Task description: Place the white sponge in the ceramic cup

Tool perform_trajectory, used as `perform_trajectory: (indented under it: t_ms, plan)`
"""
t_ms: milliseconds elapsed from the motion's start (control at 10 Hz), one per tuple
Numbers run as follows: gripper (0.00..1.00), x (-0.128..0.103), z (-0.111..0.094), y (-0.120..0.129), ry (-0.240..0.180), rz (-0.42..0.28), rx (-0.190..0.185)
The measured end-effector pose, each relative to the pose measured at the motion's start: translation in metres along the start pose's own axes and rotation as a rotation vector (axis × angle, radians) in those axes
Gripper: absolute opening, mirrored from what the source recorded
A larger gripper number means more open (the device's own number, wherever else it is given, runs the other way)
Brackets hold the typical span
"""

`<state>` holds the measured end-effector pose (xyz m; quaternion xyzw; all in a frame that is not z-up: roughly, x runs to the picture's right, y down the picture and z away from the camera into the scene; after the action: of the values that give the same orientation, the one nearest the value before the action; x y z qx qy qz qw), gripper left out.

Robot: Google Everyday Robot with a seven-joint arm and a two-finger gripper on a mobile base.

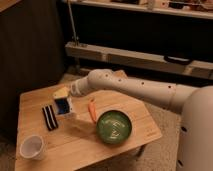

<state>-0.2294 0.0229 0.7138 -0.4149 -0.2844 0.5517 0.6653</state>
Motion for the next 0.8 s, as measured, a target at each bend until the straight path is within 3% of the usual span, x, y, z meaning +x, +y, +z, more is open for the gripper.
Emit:
perform_trajectory:
  t_ms: [100,300,800]
  plan:
    - [0.0,-0.001,0.002,0.022,-0.028,-0.069,-0.08]
    - [0.0,0.009,0.004,0.058,-0.062,-0.168,-0.186]
    - [0.0,0.055,0.02,0.117,-0.119,-0.292,-0.311]
